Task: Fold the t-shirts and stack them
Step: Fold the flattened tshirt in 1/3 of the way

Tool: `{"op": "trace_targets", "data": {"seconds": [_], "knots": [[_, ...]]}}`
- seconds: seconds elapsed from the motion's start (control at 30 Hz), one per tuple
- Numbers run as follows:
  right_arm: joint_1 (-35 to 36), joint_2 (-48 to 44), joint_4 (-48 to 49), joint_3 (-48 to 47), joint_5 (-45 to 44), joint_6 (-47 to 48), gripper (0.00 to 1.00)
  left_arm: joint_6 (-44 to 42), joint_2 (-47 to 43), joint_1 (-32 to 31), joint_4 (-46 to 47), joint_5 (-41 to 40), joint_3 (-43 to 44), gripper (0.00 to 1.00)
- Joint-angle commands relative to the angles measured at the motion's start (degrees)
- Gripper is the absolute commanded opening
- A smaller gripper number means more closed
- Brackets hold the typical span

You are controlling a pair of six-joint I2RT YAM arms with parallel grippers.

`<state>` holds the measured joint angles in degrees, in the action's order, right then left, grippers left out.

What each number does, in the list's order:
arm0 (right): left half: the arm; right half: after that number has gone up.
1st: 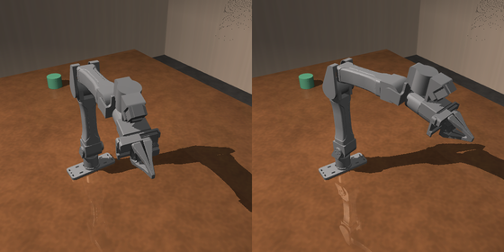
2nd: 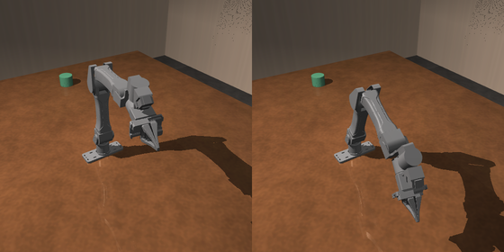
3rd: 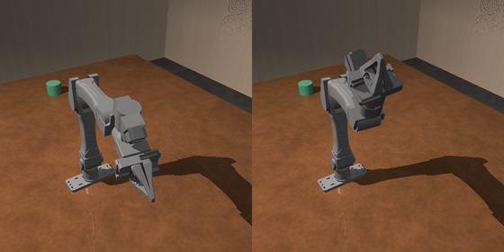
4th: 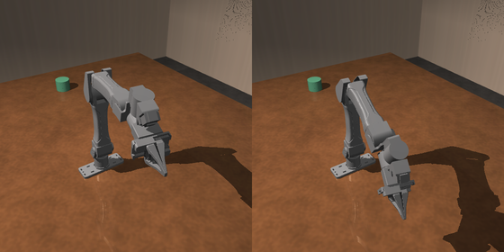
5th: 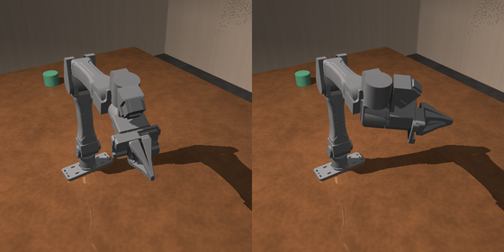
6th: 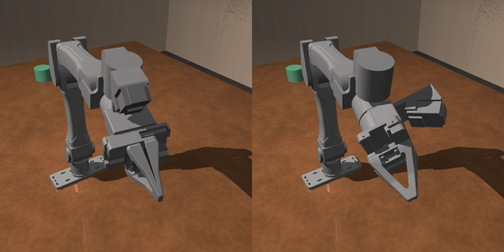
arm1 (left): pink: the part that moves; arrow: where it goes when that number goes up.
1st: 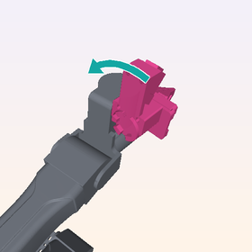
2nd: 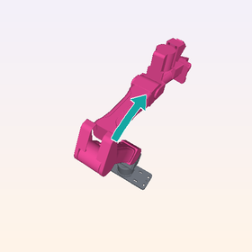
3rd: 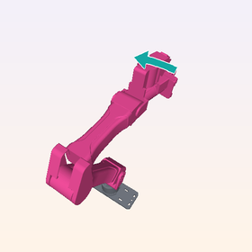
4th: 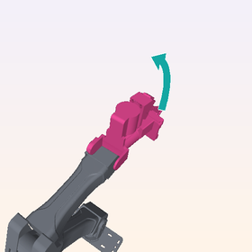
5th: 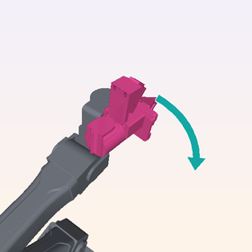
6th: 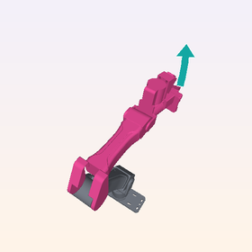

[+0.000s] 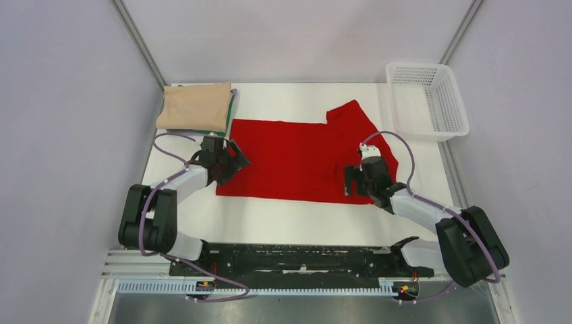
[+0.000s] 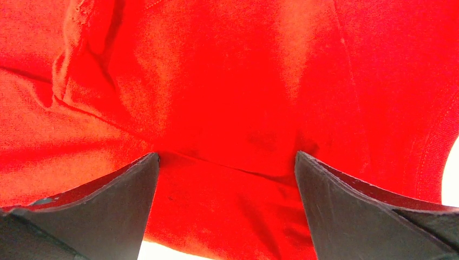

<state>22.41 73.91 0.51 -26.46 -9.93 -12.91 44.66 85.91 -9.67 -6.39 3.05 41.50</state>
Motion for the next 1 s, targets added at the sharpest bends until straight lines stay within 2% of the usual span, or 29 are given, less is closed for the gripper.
{"op": "trace_targets", "data": {"seconds": [0.0,0.13,0.3,0.47,0.7,0.97], "knots": [[1.6,-6.0,-12.3,6.3,-1.1,-3.6,0.98,0.3,-7.2,-1.2,-12.3,-3.5,-7.4,1.00],[3.8,-13.5,-18.4,10.0,0.0,-5.7,0.98,1.4,-15.9,-2.5,-17.4,-6.2,-11.3,1.00],[8.5,-21.2,-20.3,14.8,3.9,-10.0,0.98,2.5,-26.8,-3.2,-23.4,-8.6,-16.4,1.00],[14.0,-25.3,-23.5,15.6,4.9,-14.7,0.98,3.3,-35.0,-3.2,-26.1,-9.5,-19.3,1.00],[20.4,-28.9,-29.7,14.5,4.9,-21.0,0.98,4.3,-37.8,-3.2,-28.6,-13.2,-19.9,1.00],[23.2,-30.1,-34.3,12.3,2.8,-20.1,0.98,5.5,-37.4,-3.2,-30.9,-18.7,-17.5,1.00]]}}
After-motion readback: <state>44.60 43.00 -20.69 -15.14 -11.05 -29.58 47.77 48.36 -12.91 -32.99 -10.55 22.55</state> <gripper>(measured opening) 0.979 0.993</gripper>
